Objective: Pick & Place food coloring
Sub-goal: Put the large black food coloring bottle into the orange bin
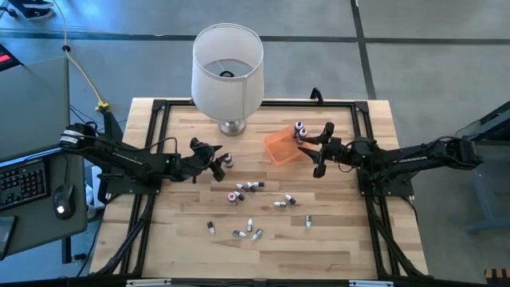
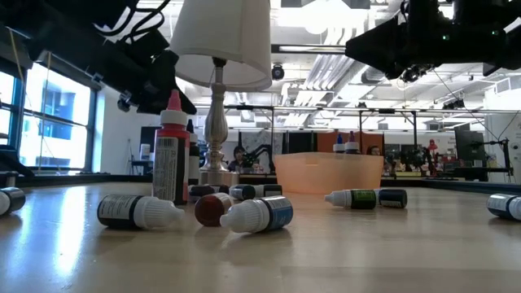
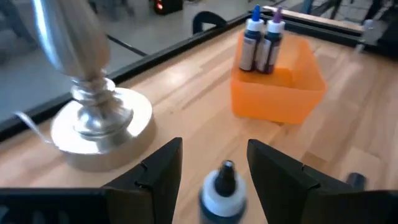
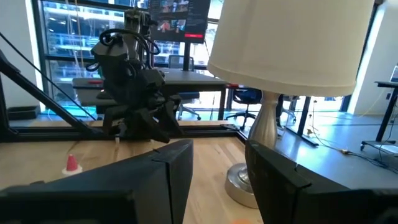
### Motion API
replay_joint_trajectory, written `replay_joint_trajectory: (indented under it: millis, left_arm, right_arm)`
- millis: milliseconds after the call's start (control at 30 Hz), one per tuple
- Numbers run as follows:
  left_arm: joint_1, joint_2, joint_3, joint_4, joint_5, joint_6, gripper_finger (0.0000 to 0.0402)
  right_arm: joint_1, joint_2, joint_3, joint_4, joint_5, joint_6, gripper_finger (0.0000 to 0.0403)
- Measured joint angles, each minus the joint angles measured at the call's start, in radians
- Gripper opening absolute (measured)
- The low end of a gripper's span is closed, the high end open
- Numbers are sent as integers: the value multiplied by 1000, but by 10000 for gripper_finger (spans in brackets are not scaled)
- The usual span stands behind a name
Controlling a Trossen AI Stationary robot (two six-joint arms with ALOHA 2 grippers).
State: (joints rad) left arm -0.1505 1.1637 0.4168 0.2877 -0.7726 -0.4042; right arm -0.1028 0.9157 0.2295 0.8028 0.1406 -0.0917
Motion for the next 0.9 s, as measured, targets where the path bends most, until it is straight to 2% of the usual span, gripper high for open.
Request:
replay_joint_trajectory:
  millis: [167, 400, 533, 900]
  left_arm:
    - [0, 3, 0, -7, 7, -16, 179]
    - [0, 79, -2, 6, 5, -57, 179]
    - [0, 148, 0, 43, -58, -79, 179]
    - [0, 150, 0, 68, -69, -72, 179]
  right_arm:
    - [0, 0, 0, -6, 0, -2, 140]
    - [0, 0, 0, -6, 0, -2, 140]
    - [0, 0, 0, -12, 2, -2, 140]
    - [0, 0, 0, -13, 2, -3, 140]
